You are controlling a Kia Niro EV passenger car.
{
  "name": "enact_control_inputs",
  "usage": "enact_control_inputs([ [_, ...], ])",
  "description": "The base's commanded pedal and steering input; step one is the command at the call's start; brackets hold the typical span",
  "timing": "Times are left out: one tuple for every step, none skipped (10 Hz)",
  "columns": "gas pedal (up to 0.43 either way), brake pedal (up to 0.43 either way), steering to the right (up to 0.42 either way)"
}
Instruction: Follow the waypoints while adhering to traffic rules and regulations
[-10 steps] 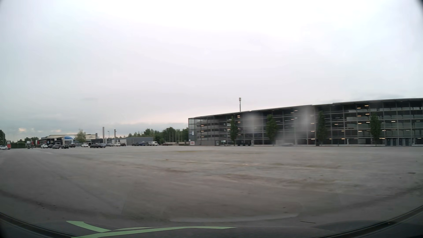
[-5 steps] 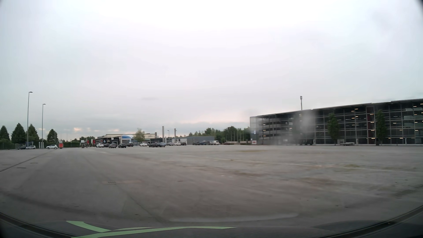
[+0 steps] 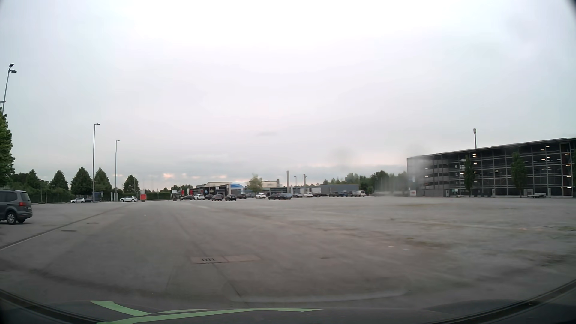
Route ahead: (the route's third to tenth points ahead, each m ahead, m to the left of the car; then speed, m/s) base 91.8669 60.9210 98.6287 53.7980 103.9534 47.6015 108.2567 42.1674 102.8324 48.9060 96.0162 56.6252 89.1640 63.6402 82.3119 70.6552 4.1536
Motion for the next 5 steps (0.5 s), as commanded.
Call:
enact_control_inputs([
  [0.110, 0.000, -0.289],
  [0.118, 0.000, -0.262],
  [0.118, 0.000, -0.233],
  [0.118, 0.000, -0.204],
  [0.118, 0.000, -0.187],
])
